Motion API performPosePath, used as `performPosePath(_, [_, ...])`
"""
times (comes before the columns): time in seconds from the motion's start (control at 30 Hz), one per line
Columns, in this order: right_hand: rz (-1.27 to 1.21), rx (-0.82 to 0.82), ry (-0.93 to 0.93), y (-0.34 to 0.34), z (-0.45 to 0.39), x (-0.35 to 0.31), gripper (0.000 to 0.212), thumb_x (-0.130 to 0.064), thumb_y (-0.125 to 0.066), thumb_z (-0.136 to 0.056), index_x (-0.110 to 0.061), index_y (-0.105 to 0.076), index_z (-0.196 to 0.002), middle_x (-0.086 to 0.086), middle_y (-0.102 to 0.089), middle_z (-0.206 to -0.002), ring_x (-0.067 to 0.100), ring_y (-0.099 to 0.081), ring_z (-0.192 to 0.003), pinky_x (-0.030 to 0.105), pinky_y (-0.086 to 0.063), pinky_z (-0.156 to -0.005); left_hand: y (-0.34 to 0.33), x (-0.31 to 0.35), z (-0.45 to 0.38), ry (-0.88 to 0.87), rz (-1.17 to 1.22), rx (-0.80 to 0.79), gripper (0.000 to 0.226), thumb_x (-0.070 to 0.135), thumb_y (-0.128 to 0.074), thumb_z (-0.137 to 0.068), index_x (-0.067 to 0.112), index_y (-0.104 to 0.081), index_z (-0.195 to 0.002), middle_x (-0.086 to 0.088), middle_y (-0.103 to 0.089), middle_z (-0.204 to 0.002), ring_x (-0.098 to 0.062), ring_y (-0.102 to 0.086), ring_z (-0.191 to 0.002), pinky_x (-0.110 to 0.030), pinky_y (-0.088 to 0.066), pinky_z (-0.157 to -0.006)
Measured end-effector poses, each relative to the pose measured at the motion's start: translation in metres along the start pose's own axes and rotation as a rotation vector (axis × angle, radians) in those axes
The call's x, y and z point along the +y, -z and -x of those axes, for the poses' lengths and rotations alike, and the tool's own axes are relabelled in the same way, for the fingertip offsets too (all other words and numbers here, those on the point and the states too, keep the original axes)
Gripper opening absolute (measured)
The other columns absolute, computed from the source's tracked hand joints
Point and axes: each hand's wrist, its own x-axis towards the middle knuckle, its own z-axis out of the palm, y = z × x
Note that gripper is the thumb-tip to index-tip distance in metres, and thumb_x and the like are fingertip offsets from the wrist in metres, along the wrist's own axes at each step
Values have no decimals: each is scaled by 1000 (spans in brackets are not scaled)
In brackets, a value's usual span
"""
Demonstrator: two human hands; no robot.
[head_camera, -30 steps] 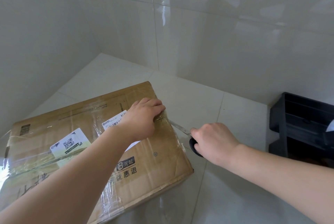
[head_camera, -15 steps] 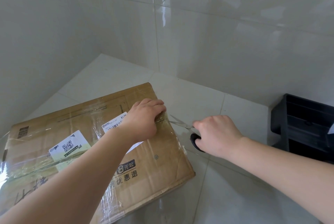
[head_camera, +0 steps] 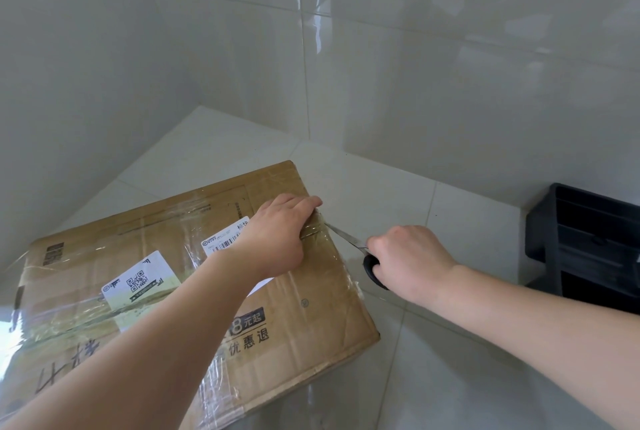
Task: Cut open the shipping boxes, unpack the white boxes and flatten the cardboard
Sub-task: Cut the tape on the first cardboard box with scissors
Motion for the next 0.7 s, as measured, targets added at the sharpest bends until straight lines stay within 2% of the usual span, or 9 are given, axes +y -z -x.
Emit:
performPosePath(0.07, [0, 33, -2, -1, 1, 0, 7, -17, -52, -82, -20, -49, -76, 8, -61, -77, 30, -42, -65, 31, -19, -46, 0, -1, 0, -6, -1, -1, 79, -1, -43, -74, 25, -29, -146, 6, -39, -147, -14, -22, -137, -32, -17, -113])
performPosePath(0.13, [7, 83, -6, -1, 0, 1, 7, -24, -52, -83, -21, -51, -77, 6, -64, -79, 29, -42, -65, 30, -23, -50, 0, -1, 1, -12, -2, -1, 78, -2, -43, -73, 24, -29, -146, 6, -39, -147, -13, -23, -137, -32, -18, -113])
performPosePath(0.2, [26, 112, -12, 0, -2, 2, 13, -30, -51, -83, -20, -49, -75, 4, -63, -76, 29, -43, -64, 30, -23, -50, 0, 0, 1, -11, -4, -1, 78, -2, -42, -73, 25, -29, -146, 6, -39, -147, -13, -22, -137, -31, -17, -113])
performPosePath(0.37, [30, 129, -11, 3, -2, -2, 14, -29, -50, -82, -18, -49, -73, 3, -52, -66, 30, -43, -62, 28, -18, -46, 1, 0, 1, -2, -5, -2, 79, -1, -42, -74, 25, -26, -147, 6, -38, -148, -14, -22, -137, -31, -17, -113])
performPosePath(0.43, [27, 161, -17, 3, 1, -1, 18, -32, -50, -82, -19, -47, -71, 3, -55, -66, 29, -41, -62, 27, -15, -45, 1, -1, 1, -5, -8, -3, 80, -1, -43, -74, 25, -26, -147, 6, -38, -147, -14, -23, -137, -31, -17, -113])
performPosePath(0.5, [18, 177, -28, 3, 5, 0, 20, -35, -51, -81, -19, -46, -70, 0, -55, -67, 29, -40, -61, 28, -17, -46, 2, -2, 2, -7, -11, -11, 81, -1, -43, -73, 25, -25, -147, 6, -38, -147, -14, -23, -137, -32, -18, -114])
performPosePath(0.6, [23, 181, -46, 2, 7, 2, 21, -38, -51, -79, -19, -50, -70, 0, -56, -68, 29, -40, -61, 29, -24, -52, 2, -3, 1, -5, -16, -17, 81, -1, -43, -73, 26, -25, -147, 6, -38, -147, -14, -23, -137, -33, -17, -114])
performPosePath(0.7, [47, 184, -60, 3, 3, 5, 23, -39, -51, -79, -17, -58, -75, 1, -60, -70, 28, -42, -61, 29, -25, -52, 2, -3, 0, -3, -14, -19, 80, -1, -43, -74, 25, -25, -147, 6, -38, -148, -14, -23, -137, -32, -16, -113])
